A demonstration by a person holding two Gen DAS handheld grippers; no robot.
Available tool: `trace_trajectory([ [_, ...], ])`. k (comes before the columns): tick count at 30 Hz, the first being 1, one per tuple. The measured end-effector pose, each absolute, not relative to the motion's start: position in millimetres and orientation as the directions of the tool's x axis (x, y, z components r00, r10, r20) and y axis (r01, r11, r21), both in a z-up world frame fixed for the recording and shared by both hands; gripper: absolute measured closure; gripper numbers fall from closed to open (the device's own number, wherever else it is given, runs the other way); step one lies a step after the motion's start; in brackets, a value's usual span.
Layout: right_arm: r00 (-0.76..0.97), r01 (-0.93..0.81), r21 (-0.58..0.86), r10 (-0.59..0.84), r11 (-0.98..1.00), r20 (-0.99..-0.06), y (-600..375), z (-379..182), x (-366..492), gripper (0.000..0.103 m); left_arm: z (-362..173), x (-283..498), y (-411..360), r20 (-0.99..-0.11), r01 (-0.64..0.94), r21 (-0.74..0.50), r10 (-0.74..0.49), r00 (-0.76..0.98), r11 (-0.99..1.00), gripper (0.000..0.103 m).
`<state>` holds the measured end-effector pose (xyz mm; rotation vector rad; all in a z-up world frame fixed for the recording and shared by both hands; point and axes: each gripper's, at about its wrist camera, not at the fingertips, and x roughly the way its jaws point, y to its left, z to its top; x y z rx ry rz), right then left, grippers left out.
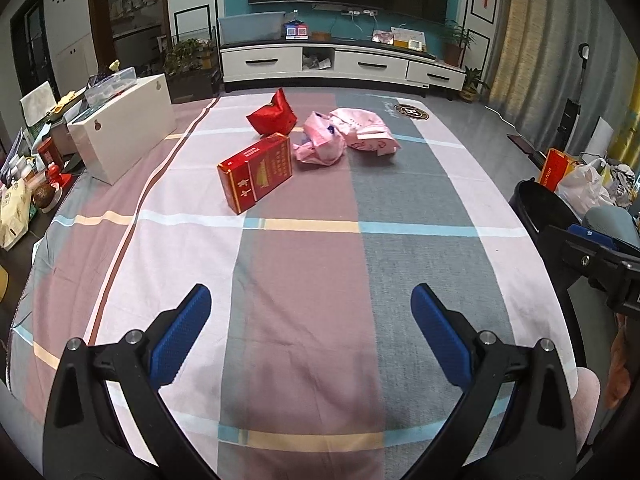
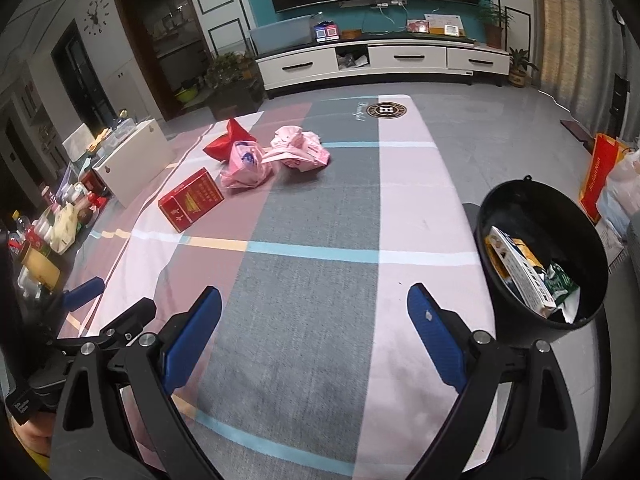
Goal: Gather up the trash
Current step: 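Move both open tools back toward the pink tissues and red boxes, then grasp the red cigarette box with the left tool while the right tool grasps the pink tissue pack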
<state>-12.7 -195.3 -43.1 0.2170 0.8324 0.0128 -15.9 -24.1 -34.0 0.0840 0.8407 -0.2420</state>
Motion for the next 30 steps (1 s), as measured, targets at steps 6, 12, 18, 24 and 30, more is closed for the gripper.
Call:
trace_trajectory([
  [6, 0.659, 0.069, 0.192, 0.100, 0.979, -0.745, -190, -50, 1, 0.011, -43, -4, -11, -0.757, 0.225, -0.043, -0.179, 0.628, 0.973, 0.003],
  [12, 0.636, 0.054, 0.231, 0.145, 0.971, -0.758, -188, -64, 20, 0.011, -46, 13, 7, -0.737, 0.220, -0.078, -0.205, 0.644, 0.972, 0.003],
  [18, 0.628, 0.007, 0.285, 0.218, 0.958, -0.747, -178, -73, 46, 0.011, -42, 53, 19, -0.697, 0.247, -0.098, -0.244, 0.674, 0.964, 0.003],
  [24, 0.645, -0.008, 0.350, 0.272, 0.937, -0.715, -173, -77, 84, 0.011, -50, 108, 14, -0.709, 0.301, -0.075, -0.263, 0.655, 0.951, 0.004],
  [30, 0.646, 0.017, 0.401, 0.296, 0.916, -0.704, -171, -85, 126, 0.011, -65, 149, 2, -0.728, 0.375, -0.075, -0.307, 0.613, 0.924, 0.028],
])
